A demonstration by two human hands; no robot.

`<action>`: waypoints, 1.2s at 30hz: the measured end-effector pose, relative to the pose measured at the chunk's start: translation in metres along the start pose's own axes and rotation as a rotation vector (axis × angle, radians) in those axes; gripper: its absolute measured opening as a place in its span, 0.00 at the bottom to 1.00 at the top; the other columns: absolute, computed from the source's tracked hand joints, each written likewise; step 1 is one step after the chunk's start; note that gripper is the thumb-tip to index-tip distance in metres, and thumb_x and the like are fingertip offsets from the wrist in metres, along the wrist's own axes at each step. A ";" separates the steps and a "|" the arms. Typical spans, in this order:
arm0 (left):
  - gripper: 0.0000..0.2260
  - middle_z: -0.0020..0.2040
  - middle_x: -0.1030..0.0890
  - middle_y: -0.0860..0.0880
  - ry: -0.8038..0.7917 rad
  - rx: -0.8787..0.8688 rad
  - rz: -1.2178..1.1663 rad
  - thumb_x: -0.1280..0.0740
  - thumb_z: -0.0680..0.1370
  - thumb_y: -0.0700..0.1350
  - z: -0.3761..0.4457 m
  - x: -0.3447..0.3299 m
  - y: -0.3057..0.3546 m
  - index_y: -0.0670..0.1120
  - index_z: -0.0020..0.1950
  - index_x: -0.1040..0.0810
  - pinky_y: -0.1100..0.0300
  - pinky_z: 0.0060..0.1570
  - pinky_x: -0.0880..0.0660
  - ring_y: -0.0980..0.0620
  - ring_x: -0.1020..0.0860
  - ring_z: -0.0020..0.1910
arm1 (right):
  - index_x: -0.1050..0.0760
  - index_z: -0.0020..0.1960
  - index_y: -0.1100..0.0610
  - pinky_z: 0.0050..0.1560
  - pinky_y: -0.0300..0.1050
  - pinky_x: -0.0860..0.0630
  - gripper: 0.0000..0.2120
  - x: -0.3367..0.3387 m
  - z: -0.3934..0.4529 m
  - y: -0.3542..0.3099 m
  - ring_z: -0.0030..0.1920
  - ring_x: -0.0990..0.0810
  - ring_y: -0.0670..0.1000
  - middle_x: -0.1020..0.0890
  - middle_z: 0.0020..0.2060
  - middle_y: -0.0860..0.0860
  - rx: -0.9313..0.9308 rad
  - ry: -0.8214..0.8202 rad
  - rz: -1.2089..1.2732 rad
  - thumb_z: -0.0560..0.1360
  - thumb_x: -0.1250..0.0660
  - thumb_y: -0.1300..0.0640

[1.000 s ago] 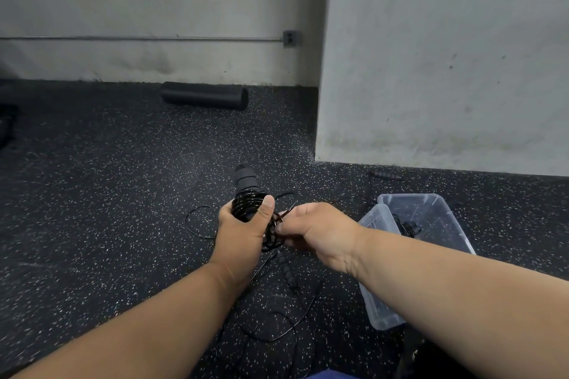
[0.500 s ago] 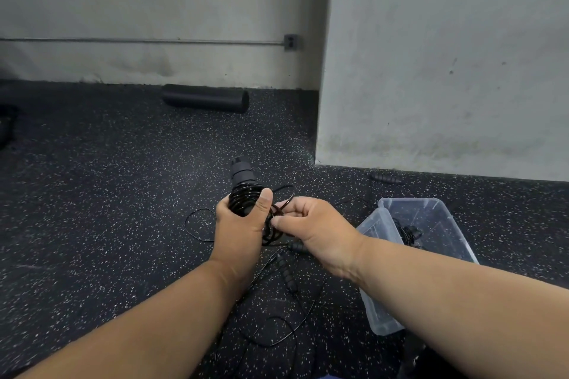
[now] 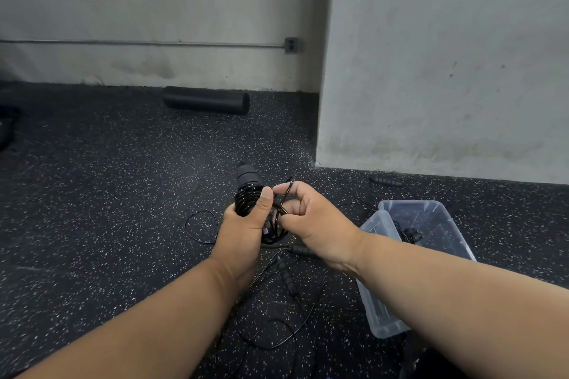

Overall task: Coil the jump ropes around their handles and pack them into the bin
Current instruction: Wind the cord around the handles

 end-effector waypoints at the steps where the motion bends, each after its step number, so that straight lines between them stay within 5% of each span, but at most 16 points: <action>1: 0.29 0.60 0.15 0.36 -0.017 0.005 0.007 0.24 0.77 0.59 0.002 0.001 -0.001 0.40 0.68 0.22 0.37 0.63 0.20 0.35 0.16 0.61 | 0.27 0.66 0.51 0.32 0.36 0.25 0.19 0.002 0.000 0.000 0.41 0.21 0.51 0.18 0.42 0.55 -0.001 0.002 -0.059 0.80 0.32 0.67; 5: 0.26 0.62 0.16 0.38 -0.102 0.043 0.021 0.27 0.79 0.59 -0.004 -0.006 -0.004 0.43 0.70 0.21 0.39 0.67 0.23 0.39 0.17 0.63 | 0.26 0.62 0.57 0.28 0.37 0.27 0.15 0.004 -0.002 -0.006 0.30 0.27 0.45 0.26 0.32 0.50 0.040 -0.010 -0.124 0.79 0.27 0.66; 9: 0.23 0.64 0.16 0.37 -0.162 0.032 0.025 0.33 0.82 0.56 -0.007 -0.013 0.001 0.43 0.70 0.22 0.42 0.68 0.24 0.38 0.18 0.65 | 0.25 0.65 0.57 0.42 0.46 0.23 0.19 0.006 -0.004 -0.015 0.36 0.23 0.50 0.22 0.35 0.54 0.066 -0.072 -0.062 0.78 0.29 0.70; 11: 0.22 0.64 0.17 0.36 -0.187 0.016 0.031 0.34 0.83 0.56 -0.008 -0.015 0.003 0.42 0.71 0.22 0.43 0.67 0.23 0.38 0.18 0.65 | 0.28 0.68 0.60 0.46 0.42 0.20 0.23 0.003 -0.006 -0.017 0.38 0.19 0.49 0.19 0.38 0.55 0.025 -0.195 0.004 0.77 0.32 0.76; 14: 0.24 0.63 0.16 0.36 -0.173 0.003 0.046 0.31 0.81 0.58 -0.010 -0.016 0.005 0.43 0.70 0.21 0.42 0.67 0.23 0.38 0.17 0.63 | 0.31 0.67 0.64 0.33 0.33 0.25 0.23 0.000 -0.012 -0.017 0.31 0.20 0.42 0.19 0.35 0.54 -0.025 -0.268 0.009 0.76 0.38 0.81; 22: 0.23 0.61 0.16 0.36 -0.152 0.060 -0.033 0.31 0.80 0.55 -0.008 -0.015 0.001 0.41 0.68 0.20 0.44 0.63 0.21 0.37 0.17 0.62 | 0.28 0.61 0.58 0.30 0.33 0.32 0.17 0.001 -0.014 -0.004 0.28 0.30 0.42 0.26 0.32 0.51 0.042 -0.049 -0.003 0.77 0.32 0.73; 30: 0.24 0.61 0.17 0.31 -0.120 0.094 -0.058 0.30 0.79 0.56 -0.006 -0.011 0.001 0.38 0.65 0.20 0.40 0.65 0.21 0.38 0.17 0.56 | 0.25 0.61 0.51 0.36 0.42 0.28 0.21 0.012 -0.012 0.006 0.33 0.25 0.46 0.22 0.34 0.51 0.004 0.052 -0.121 0.73 0.20 0.60; 36: 0.23 0.49 0.16 0.40 -0.162 0.088 -0.061 0.30 0.79 0.55 -0.001 -0.013 0.001 0.38 0.63 0.22 0.50 0.46 0.15 0.46 0.16 0.45 | 0.29 0.60 0.45 0.38 0.41 0.26 0.28 0.020 -0.016 -0.003 0.35 0.25 0.43 0.22 0.37 0.47 0.072 0.179 -0.281 0.69 0.16 0.53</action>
Point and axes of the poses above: each hand's wrist, its own z-axis towards the middle knuckle, its own x-axis out of the back of the hand, y = z × x, the point moved 7 cm from there along z, towards the middle knuckle
